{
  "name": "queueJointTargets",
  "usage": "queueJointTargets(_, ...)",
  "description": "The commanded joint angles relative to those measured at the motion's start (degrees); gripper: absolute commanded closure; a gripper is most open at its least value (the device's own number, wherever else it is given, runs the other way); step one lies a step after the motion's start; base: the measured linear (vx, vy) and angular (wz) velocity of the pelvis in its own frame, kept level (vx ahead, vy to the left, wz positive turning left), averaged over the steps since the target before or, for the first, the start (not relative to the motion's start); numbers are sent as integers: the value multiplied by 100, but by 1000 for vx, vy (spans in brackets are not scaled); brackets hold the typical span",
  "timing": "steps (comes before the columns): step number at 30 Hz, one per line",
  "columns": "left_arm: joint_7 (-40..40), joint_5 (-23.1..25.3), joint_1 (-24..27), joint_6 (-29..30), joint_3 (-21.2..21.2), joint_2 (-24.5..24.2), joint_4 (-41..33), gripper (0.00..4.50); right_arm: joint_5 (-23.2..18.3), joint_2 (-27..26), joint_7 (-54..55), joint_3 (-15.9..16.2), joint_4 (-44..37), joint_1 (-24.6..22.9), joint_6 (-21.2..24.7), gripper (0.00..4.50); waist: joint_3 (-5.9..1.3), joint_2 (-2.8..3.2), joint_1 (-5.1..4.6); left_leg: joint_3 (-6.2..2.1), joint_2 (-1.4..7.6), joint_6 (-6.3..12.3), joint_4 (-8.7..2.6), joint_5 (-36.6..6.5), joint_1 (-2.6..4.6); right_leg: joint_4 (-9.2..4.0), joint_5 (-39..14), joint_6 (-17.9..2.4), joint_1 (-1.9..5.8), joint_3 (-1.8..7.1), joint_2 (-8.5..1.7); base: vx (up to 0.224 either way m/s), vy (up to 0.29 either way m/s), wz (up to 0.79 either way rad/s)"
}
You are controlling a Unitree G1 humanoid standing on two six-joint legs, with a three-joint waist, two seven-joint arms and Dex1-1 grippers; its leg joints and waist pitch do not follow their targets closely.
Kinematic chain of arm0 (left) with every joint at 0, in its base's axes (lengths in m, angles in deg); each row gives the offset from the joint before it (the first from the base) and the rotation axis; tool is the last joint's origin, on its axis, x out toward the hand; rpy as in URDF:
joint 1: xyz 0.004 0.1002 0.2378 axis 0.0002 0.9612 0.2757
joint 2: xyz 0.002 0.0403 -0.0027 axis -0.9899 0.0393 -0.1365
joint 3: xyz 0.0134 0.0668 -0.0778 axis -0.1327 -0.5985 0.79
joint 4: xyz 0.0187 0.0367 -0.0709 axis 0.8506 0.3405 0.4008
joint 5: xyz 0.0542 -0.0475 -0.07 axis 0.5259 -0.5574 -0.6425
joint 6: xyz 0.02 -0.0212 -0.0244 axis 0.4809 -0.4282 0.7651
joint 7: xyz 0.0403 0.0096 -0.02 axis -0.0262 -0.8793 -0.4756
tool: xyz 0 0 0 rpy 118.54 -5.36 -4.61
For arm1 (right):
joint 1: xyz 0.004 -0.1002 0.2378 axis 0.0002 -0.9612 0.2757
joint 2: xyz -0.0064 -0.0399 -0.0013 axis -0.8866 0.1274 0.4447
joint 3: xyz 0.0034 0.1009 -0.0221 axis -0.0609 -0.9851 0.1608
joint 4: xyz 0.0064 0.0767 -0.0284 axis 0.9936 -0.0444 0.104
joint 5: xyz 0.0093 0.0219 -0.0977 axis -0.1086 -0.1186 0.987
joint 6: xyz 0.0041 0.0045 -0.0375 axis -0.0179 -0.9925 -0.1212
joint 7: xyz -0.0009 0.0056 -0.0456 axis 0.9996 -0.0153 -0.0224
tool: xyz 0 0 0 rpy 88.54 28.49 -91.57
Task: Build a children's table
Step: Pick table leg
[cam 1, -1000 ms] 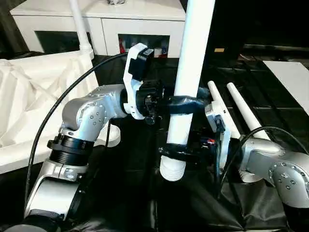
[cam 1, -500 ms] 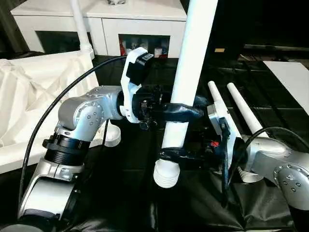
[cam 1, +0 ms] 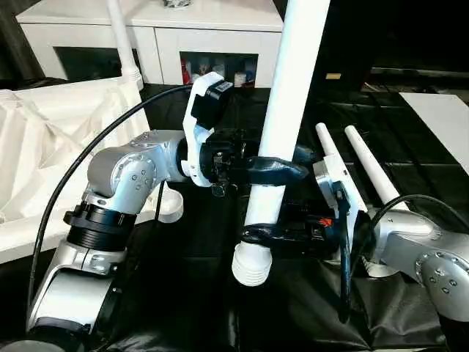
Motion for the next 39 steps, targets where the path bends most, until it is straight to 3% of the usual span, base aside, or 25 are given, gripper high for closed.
queueJointTargets(1, -84, -30, -88, -36, 45, -8, -180, 268, 86, 102, 83, -33, 106, -64, -30, 261, -454, -3, 8, -166, 367, -117, -407, -1320, 273, -403, -841, -1392, 128, 150, -375, 0, 0, 0)
queueJointTargets(11, 270, 8, -158, -27, 218, 67, -11, 268, 139, 79, 136, -5, 141, -63, -74, 264, -465, 0, 13, -167, 367, -105, -400, -1290, 270, -396, -774, -1406, 131, 147, -376, 0, 0, 0)
queueJointTargets(14, 311, -90, -187, 68, 295, 88, 16, 198, 142, 64, 168, -4, 168, -58, -102, 264, -465, 1, 13, -168, 364, -91, -395, -1272, 267, -394, -746, -1422, 135, 145, -373, 0, 0, 0)
queueJointTargets(17, 424, -172, -223, 154, 400, 113, 62, 189, 161, 47, 210, -8, 187, -55, -124, 264, -465, -1, 10, -166, 359, -90, -389, -1255, 267, -395, -731, -1444, 135, 142, -372, 0, 0, 0)
queueJointTargets(23, 478, -213, -239, 330, 486, -10, 110, 130, 177, 38, 217, -13, 210, -49, -161, 265, -476, -1, 15, -167, 358, -90, -387, -1256, 270, -391, -768, -1421, 137, 139, -368, 0, 0, 0)
queueJointTargets(24, 464, -243, -228, 407, 521, -61, 110, 120, 167, 35, 237, -36, 213, -45, -180, 265, -485, 28, 22, -169, 357, -112, -385, -1265, 275, -378, -746, -1419, 133, 138, -365, 0, 0, 0)
queueJointTargets(26, 507, -291, -214, 559, 588, -125, 121, 108, 146, 23, 274, -77, 219, -34, -205, 265, -483, 28, 16, -167, 348, -142, -385, -1306, 277, -381, -756, -1427, 127, 137, -358, 0, 0, 0)
queueJointTargets(29, 553, -396, -61, 799, 681, -316, 68, 75, 94, 38, 353, -275, 218, -21, -250, 265, -490, 45, 15, -172, 350, -178, -388, -1339, 283, -373, -765, -1415, 124, 137, -352, 0, 0, 0)
queueJointTargets(30, 581, -413, -8, 840, 721, -364, 57, 70, 85, 53, 373, -341, 220, -22, -262, 265, -492, 82, 14, -178, 343, -214, -390, -1396, 282, -367, -743, -1426, 123, 133, -348, 0, 0, 0)
queueJointTargets(32, 635, -408, 62, 845, 790, -412, 52, 65, 94, 80, 398, -420, 228, -23, -276, 265, -492, 64, 16, -175, 348, -244, -394, -1477, 286, -379, -812, -1407, 125, 137, -357, 0, 0, 0)
queueJointTargets(33, 730, -370, 190, 753, 908, -468, 16, 46, 115, 116, 437, -536, 251, -38, -306, 265, -505, 156, 32, -190, 354, -283, -385, -1515, 294, -362, -817, -1403, 119, 138, -370, 0, 0, 0)
queueJointTargets(34, 971, -297, 327, 597, 1087, -480, -14, 46, 143, 147, 506, -676, 283, -57, -344, 265, -491, 103, 12, -182, 352, -303, -400, -1595, 291, -389, -857, -1384, 118, 137, -354, 0, 0, 0)
queueJointTargets(36, 1141, -251, 429, 493, 1214, -488, -47, 27, 160, 163, 561, -768, 292, -78, -369, 265, -497, 123, 16, -188, 352, -322, -401, -1691, 290, -399, -913, -1344, 119, 140, -362, 0, 0, 0)
queueJointTargets(37, 1715, 136, 790, -4, 1510, -524, -258, 17, 317, 137, 863, -959, 265, -150, -494, 265, -505, 189, 33, -209, 367, -348, -403, -1721, 296, -399, -949, -1321, 116, 140, -379, 0, 0, 0)
queueJointTargets(38, 2028, 407, 951, -247, 1582, -538, -334, 10, 461, 96, 1048, -990, 265, -178, -569, 265, -493, 144, -5, -215, 372, -365, -424, -1734, 261, -418, -948, -1250, 137, 139, -375, 0, 0, 0)
queueJointTargets(39, 2474, 746, 1149, -538, 1663, -523, -422, 10, 724, 28, 1303, -977, 287, -208, -708, 265, -503, 143, -4, -219, 378, -364, -426, -1735, 262, -420, -982, -1202, 139, 138, -376, 0, 0, 0)
